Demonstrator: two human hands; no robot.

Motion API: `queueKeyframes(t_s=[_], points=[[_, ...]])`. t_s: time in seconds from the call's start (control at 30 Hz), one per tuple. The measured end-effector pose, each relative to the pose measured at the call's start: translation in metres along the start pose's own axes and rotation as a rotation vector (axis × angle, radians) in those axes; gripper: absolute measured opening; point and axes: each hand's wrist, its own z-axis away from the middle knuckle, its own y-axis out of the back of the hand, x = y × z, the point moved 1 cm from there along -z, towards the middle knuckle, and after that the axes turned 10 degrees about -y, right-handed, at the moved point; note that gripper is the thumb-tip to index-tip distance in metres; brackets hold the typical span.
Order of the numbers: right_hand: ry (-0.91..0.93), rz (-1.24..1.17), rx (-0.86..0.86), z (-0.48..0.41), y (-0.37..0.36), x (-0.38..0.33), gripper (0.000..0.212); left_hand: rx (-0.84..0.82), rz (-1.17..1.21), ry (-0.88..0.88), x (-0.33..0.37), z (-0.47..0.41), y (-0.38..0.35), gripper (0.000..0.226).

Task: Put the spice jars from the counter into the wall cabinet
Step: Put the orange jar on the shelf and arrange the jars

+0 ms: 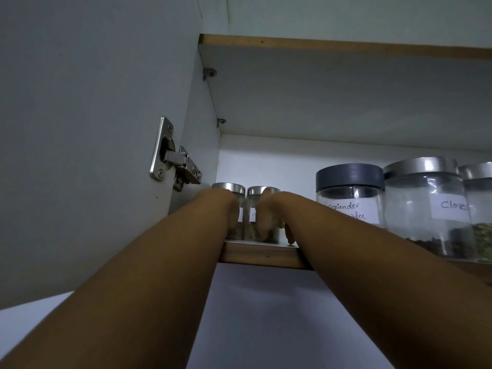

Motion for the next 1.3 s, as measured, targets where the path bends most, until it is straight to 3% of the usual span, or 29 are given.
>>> queueKeyframes(t_s=[0.2, 0.4, 0.57, 0.67, 0.8, 0.93, 1.1, 1.2, 1.3], points=[[0.111, 0.27, -0.058, 0.017, 0.004, -0.002, 0.042, -0.012, -0.044, -0.03, -0.001, -0.002, 0.001, 0.043], [0.045, 0.413, -0.126, 0.005, 0.001, -0.001, 0.047, -0.054, -0.038, -0.015, -0.001, -0.005, -0.001, 0.037], [0.004, 0.368, -0.071, -0.007, -0.002, 0.002, 0.054, -0.023, -0.004, -0.019, -0.002, -0.009, -0.003, 0.035], [0.031, 0.321, -0.04, -0.008, -0.004, 0.002, 0.035, -0.005, 0.022, -0.018, -0.003, -0.011, -0.005, 0.037], [0.053, 0.154, 0.111, 0.002, -0.007, 0.001, 0.045, 0.098, 0.072, -0.061, -0.001, -0.008, -0.006, 0.04], [0.155, 0.108, 0.487, 0.031, -0.003, -0.001, 0.051, 0.333, 0.097, -0.168, 0.009, 0.01, -0.002, 0.036], [0.375, 0.182, 0.736, 0.074, 0.006, 0.0, 0.033, 0.573, 0.215, -0.219, 0.009, 0.046, -0.002, 0.021], [0.544, 0.276, 0.85, 0.101, 0.016, 0.004, 0.024, 0.599, 0.256, -0.244, 0.015, 0.068, 0.0, 0.021], [0.578, 0.305, 0.925, 0.125, 0.033, 0.02, 0.024, 0.632, 0.281, -0.268, 0.032, 0.089, 0.013, 0.019]])
